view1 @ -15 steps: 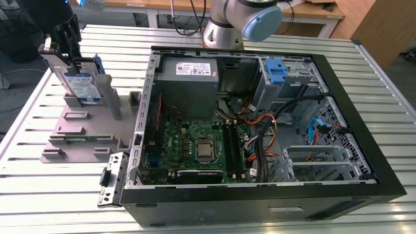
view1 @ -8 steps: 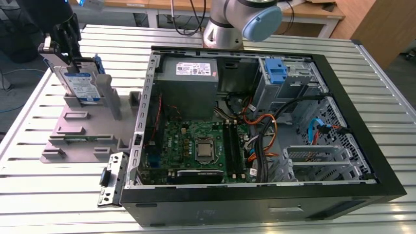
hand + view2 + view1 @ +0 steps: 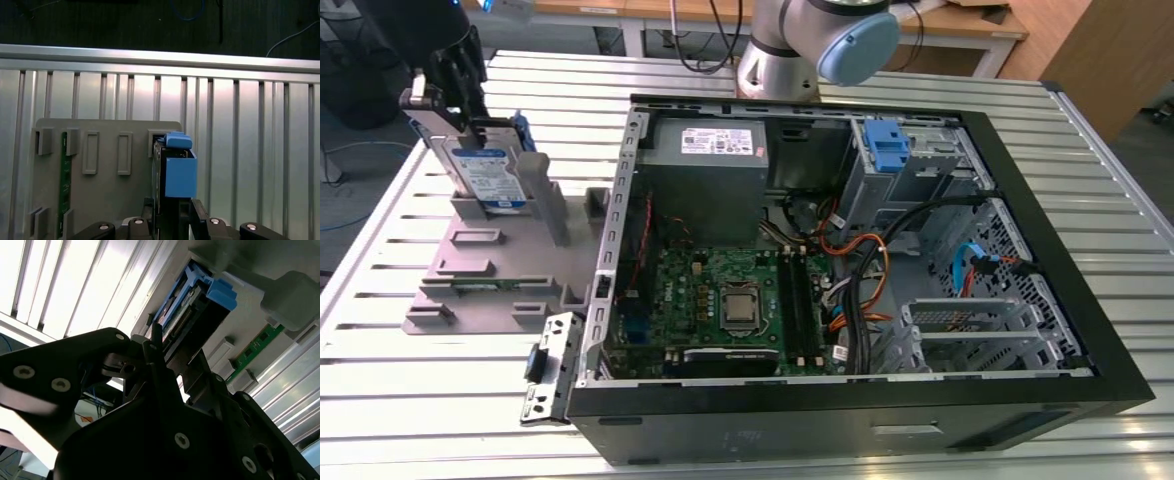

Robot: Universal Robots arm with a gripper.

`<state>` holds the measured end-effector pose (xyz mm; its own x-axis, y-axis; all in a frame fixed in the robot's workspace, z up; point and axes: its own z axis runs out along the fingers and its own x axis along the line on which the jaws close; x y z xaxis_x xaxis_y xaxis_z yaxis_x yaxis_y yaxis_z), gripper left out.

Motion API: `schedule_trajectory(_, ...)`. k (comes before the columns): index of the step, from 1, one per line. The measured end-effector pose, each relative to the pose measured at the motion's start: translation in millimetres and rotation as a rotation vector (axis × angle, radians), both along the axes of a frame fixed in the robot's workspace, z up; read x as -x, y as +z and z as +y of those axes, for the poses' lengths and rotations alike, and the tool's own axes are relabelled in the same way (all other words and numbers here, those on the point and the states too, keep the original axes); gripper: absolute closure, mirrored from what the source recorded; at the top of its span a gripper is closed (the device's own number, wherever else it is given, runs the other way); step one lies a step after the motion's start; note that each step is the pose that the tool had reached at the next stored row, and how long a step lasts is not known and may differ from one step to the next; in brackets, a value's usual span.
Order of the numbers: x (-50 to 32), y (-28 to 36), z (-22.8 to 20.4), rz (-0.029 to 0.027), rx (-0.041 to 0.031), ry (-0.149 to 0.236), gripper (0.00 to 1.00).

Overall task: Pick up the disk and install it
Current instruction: 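Pick up the disk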

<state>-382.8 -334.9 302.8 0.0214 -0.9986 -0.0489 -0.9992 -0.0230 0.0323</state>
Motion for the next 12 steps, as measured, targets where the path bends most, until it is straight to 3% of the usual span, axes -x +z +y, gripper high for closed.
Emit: schedule_trajectory(12, 0.0, -1.9, -0.1, -0.0001, -0.0006, 0.000, 0.58)
